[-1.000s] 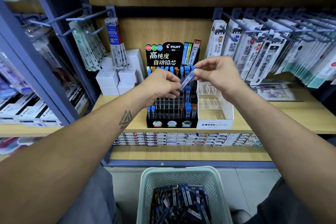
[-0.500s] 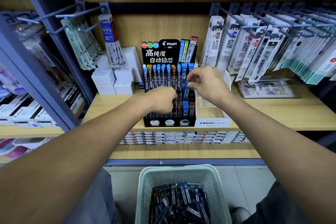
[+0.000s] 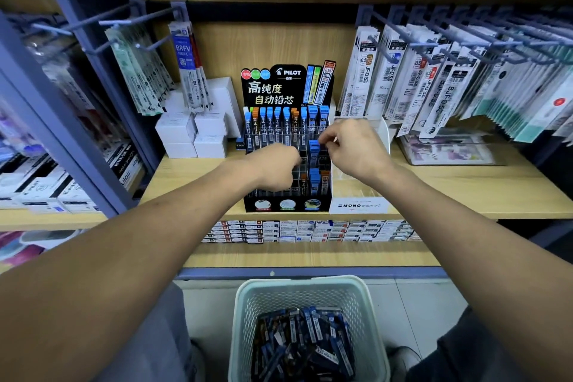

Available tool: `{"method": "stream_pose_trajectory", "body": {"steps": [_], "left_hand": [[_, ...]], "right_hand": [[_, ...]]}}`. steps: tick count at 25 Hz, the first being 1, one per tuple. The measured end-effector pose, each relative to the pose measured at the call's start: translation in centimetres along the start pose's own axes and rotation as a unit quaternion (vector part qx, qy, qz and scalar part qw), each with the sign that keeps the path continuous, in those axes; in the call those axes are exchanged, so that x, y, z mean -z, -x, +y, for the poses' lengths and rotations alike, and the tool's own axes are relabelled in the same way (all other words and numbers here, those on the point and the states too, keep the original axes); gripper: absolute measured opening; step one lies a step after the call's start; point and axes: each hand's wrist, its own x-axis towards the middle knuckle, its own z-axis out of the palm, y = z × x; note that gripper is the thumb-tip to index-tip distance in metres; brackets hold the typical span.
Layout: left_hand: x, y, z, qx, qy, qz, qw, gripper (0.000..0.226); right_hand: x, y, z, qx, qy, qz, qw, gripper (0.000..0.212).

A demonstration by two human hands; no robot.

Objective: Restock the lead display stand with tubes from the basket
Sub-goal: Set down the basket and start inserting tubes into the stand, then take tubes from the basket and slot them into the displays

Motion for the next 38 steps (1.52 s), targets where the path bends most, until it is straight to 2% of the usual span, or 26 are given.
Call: {"method": "stream_pose_trajectory", "body": {"steps": [2, 3, 4, 6, 8, 9, 10, 13, 15, 17, 18, 20, 22, 25, 28, 31, 33, 37, 38], "left_hand": [[0.2, 1.2, 0.9, -0.008, 0.01, 0.081, 0.997, 0.032], [0.2, 2.1, 1.5, -0.016, 0.028, 0.101, 0.994, 0.028], [-0.2, 3.2, 2.3, -0.028, 0.047, 0.09, 0.994, 0.027], [-2.6, 5.0, 3.3, -0.058, 0.046, -0.012, 0.997, 0.025], [-7.0, 6.0, 3.8, -0.067, 0.037, -0.165, 0.983, 0.021], [-9.4, 6.1, 3.9, -0.054, 0.051, -0.224, 0.972, 0.018], [-11.9, 6.2, 4.2, -0.027, 0.073, -0.261, 0.962, 0.014], [-19.0, 6.5, 5.1, 0.064, 0.114, -0.272, 0.953, 0.02], [-23.4, 6.6, 5.1, 0.114, 0.148, -0.261, 0.947, 0.01], [-27.8, 6.0, 4.6, 0.187, 0.21, -0.259, 0.924, 0.024], [-29.8, 5.7, 4.4, 0.222, 0.237, -0.259, 0.91, 0.023], [-33.4, 5.1, 4.2, 0.277, 0.271, -0.242, 0.89, 0.016], [-35.8, 4.5, 4.2, 0.318, 0.301, -0.233, 0.869, 0.036], [-39.0, 3.8, 4.0, 0.324, 0.26, -0.243, 0.877, 0.078], [-39.2, 3.5, 4.1, 0.319, 0.231, -0.246, 0.885, 0.089], [-39.0, 3.2, 4.2, 0.342, 0.255, -0.246, 0.87, 0.091], [-39.0, 3.1, 4.3, 0.371, 0.307, -0.245, 0.841, 0.09], [-38.8, 2.8, 4.5, 0.378, 0.402, -0.221, 0.804, 0.059], [-38.9, 2.9, 4.5, 0.379, 0.438, -0.215, 0.786, 0.058]], "right_hand": [[0.7, 1.5, -0.7, -0.028, -0.064, 0.004, 0.998, 0.031], [0.9, 2.6, -1.1, -0.038, -0.089, -0.018, 0.995, 0.03], [0.7, 4.0, -1.3, -0.044, -0.094, -0.072, 0.992, 0.027], [-0.9, 7.3, -1.7, -0.044, -0.068, -0.261, 0.962, 0.023], [-4.3, 11.1, -1.6, -0.032, -0.025, -0.459, 0.887, 0.02], [-6.7, 13.0, -1.2, -0.037, -0.001, -0.51, 0.859, 0.019], [-9.4, 15.2, -0.7, -0.05, 0.021, -0.526, 0.849, 0.02], [-17.0, 21.0, 1.5, -0.123, 0.051, -0.472, 0.871, 0.025], [-20.7, 23.7, 2.9, -0.166, 0.03, -0.481, 0.86, 0.025], [-23.6, 24.8, 3.8, -0.245, -0.023, -0.482, 0.841, 0.024], [-24.7, 25.0, 4.1, -0.286, -0.044, -0.465, 0.837, 0.028], [-26.6, 25.1, 4.4, -0.335, -0.058, -0.409, 0.847, 0.042], [-28.0, 25.1, 3.9, -0.346, -0.043, -0.371, 0.86, 0.061], [-29.4, 25.3, 3.0, -0.35, -0.039, -0.372, 0.859, 0.064], [-30.4, 25.6, 2.1, -0.375, -0.054, -0.361, 0.852, 0.062], [-30.1, 25.5, 1.7, -0.396, -0.088, -0.355, 0.842, 0.052], [-29.9, 25.3, 1.8, -0.43, -0.146, -0.352, 0.819, 0.052], [-29.8, 25.2, 1.5, -0.455, -0.246, -0.327, 0.791, 0.038], [-29.7, 25.2, 1.4, -0.459, -0.277, -0.322, 0.78, 0.034]]}}
